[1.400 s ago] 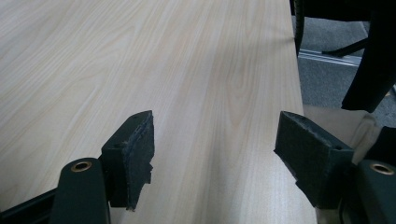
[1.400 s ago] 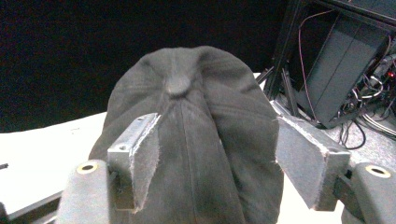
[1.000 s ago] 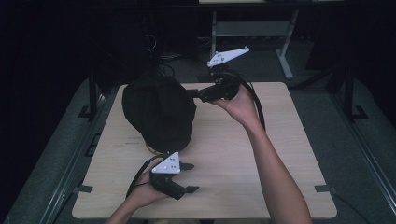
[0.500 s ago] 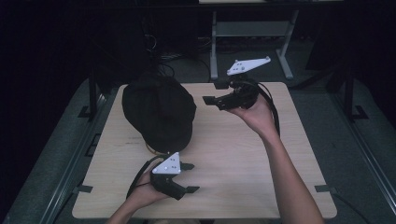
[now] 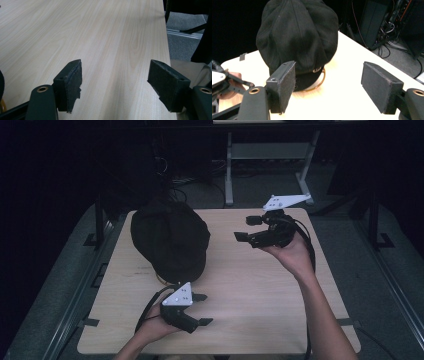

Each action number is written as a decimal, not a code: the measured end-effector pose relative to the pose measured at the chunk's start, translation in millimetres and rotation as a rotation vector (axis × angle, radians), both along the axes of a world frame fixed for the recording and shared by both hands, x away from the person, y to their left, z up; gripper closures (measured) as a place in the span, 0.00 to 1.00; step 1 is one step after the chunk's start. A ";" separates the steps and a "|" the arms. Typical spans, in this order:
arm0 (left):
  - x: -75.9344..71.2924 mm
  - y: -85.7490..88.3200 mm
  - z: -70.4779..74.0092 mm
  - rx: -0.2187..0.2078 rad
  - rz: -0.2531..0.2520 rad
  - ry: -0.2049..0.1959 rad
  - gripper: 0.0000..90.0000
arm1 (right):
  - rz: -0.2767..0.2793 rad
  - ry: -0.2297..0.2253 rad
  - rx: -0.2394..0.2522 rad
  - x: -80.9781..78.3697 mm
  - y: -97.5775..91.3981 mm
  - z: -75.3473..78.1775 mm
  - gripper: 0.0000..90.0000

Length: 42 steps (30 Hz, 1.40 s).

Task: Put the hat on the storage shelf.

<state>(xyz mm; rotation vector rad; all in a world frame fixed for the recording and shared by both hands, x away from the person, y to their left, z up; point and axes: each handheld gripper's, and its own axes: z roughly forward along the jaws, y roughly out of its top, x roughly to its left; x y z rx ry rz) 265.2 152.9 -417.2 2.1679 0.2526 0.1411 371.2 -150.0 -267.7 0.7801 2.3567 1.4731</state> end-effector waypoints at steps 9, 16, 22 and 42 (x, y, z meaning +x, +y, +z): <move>0.1 1.6 0.1 -0.006 0.012 0.001 0.30 | -0.026 0.017 0.007 -13.3 -20.2 -12.6 0.30; 0.8 2.9 0.0 -0.003 0.017 -0.003 0.30 | -0.046 0.032 0.009 -22.3 -33.7 -24.9 0.29; 0.8 3.6 -0.3 -0.008 0.022 -0.001 0.30 | -0.064 0.049 0.018 -30.4 -46.0 -37.0 0.29; 0.4 5.2 -0.8 -0.006 0.029 -0.005 0.30 | -0.127 0.081 0.036 -60.3 -83.7 -69.9 0.29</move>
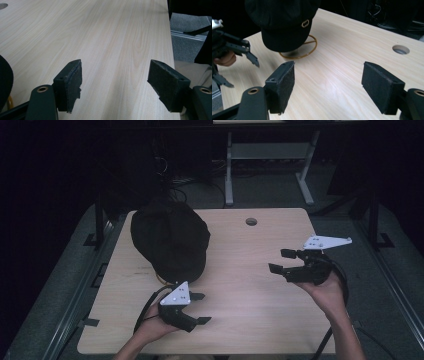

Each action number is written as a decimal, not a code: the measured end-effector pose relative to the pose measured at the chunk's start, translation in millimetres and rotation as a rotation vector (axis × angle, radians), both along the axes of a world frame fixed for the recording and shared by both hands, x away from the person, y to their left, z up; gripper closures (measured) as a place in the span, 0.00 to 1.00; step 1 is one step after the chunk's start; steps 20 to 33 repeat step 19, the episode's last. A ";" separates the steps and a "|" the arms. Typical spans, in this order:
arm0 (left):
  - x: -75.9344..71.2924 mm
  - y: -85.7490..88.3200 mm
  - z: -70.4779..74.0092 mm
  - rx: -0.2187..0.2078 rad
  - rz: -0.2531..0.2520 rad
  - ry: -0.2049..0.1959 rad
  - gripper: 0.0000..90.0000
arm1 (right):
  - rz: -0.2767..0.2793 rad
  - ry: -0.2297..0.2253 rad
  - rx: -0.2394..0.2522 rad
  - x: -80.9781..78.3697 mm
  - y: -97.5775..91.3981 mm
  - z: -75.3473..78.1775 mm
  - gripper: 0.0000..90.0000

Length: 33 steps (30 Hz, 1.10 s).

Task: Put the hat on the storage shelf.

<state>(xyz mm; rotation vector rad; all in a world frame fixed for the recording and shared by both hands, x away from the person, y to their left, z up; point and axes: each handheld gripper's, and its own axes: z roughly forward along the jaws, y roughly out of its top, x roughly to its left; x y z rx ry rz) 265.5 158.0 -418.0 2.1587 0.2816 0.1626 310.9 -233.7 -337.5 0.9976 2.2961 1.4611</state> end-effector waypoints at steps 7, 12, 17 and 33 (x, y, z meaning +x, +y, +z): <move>-1.5 0.1 0.1 0.002 0.003 0.001 0.30 | -0.025 0.013 0.006 -15.7 -13.5 -14.5 0.28; -1.7 0.0 0.0 0.001 0.005 0.003 0.30 | -0.043 0.012 0.007 -28.4 -22.3 -23.6 0.28; -2.5 -0.6 -0.7 0.003 0.005 -0.001 0.30 | -0.062 0.006 0.009 -48.2 -27.9 -37.6 0.26; -2.6 -0.3 -0.3 0.005 0.007 -0.007 0.30 | -0.071 0.008 0.011 -56.5 -29.2 -43.3 0.25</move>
